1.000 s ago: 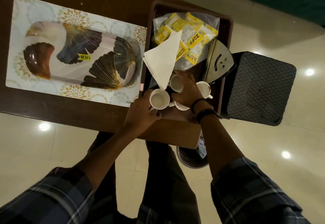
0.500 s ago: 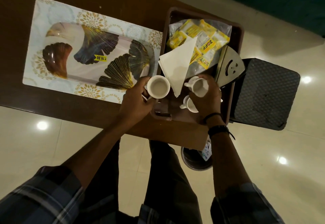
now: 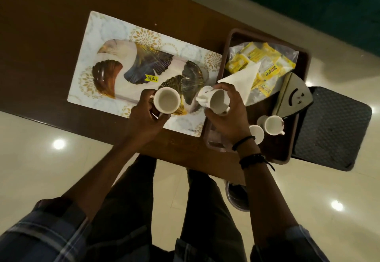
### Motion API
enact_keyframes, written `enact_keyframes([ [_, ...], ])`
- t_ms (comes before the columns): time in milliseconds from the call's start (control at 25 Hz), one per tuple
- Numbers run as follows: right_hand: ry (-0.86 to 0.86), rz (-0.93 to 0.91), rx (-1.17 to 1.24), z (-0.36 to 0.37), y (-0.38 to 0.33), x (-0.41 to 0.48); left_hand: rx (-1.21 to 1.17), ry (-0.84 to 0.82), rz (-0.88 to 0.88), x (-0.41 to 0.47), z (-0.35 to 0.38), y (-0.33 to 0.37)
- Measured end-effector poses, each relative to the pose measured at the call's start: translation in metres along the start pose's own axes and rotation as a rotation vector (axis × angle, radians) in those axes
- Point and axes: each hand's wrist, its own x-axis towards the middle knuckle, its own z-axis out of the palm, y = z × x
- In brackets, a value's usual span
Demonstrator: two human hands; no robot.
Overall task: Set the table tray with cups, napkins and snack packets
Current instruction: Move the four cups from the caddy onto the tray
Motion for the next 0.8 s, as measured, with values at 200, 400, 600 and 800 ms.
enact_keyframes([
  [200,-0.168,0.002,-0.083,0.069,-0.015,0.029,0.052,0.084,-0.070,0.016,-0.038,-0.037],
  [400,-0.349,0.099,-0.205,0.117,-0.016,0.042,0.062,0.083,-0.105,0.042,-0.049,-0.068],
  [600,-0.415,0.078,-0.282,0.147,-0.014,0.048,0.076,0.016,-0.118,0.063,-0.039,-0.087],
  [800,-0.411,0.102,-0.304,0.158,-0.015,0.058,0.100,0.011,-0.087,0.069,-0.032,-0.091],
])
